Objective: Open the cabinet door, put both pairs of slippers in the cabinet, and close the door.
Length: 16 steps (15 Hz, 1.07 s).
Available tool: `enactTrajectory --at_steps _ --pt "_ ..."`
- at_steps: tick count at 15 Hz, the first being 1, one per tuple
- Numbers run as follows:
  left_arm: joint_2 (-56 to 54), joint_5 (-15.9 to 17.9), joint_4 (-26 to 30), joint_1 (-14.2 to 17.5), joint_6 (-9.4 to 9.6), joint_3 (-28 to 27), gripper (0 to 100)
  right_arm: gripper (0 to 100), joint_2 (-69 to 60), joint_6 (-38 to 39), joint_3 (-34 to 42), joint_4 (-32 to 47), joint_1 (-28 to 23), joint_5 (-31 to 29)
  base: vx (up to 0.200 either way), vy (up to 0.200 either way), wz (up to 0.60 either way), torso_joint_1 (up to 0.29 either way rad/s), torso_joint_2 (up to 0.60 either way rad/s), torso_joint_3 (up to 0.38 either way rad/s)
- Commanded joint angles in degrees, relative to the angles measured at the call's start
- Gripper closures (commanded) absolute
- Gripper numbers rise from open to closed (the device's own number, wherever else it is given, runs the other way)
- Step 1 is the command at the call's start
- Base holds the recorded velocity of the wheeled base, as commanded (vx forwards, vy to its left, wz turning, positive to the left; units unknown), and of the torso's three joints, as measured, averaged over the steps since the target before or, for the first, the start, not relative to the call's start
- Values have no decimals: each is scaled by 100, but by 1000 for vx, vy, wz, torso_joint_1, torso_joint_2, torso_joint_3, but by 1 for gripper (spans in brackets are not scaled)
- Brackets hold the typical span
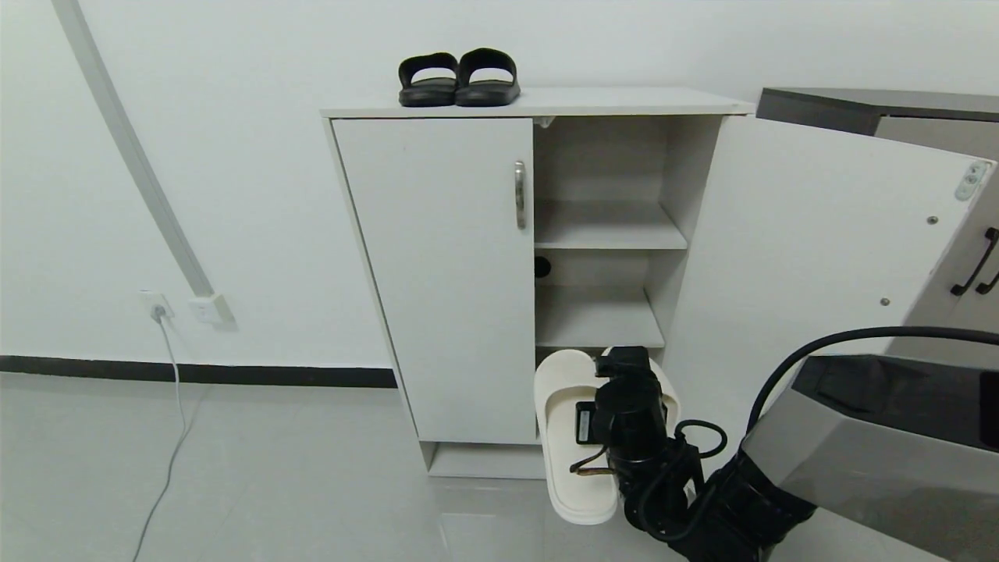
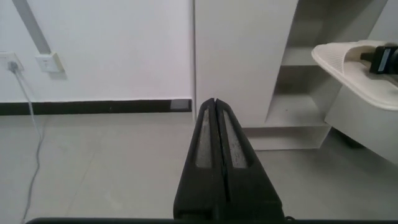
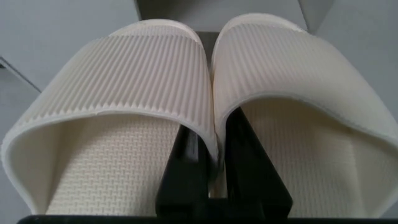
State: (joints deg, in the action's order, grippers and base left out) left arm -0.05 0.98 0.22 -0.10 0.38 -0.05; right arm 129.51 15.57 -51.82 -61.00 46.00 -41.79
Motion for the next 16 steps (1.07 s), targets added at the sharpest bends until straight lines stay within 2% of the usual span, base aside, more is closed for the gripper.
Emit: enactTrajectory --at_steps 1,5,16 --pt "14 -1 -4 1 -3 -4 100 100 48 -1 -3 1 -73 4 0 0 0 0 0 0" --pt "14 -1 -4 1 -11 -4 100 100 136 8 -3 -8 -240 4 0 0 0 0 0 0" --pt "14 8 4 1 -3 -4 100 100 241 -36 -38 -52 -240 4 0 0 0 0 0 0"
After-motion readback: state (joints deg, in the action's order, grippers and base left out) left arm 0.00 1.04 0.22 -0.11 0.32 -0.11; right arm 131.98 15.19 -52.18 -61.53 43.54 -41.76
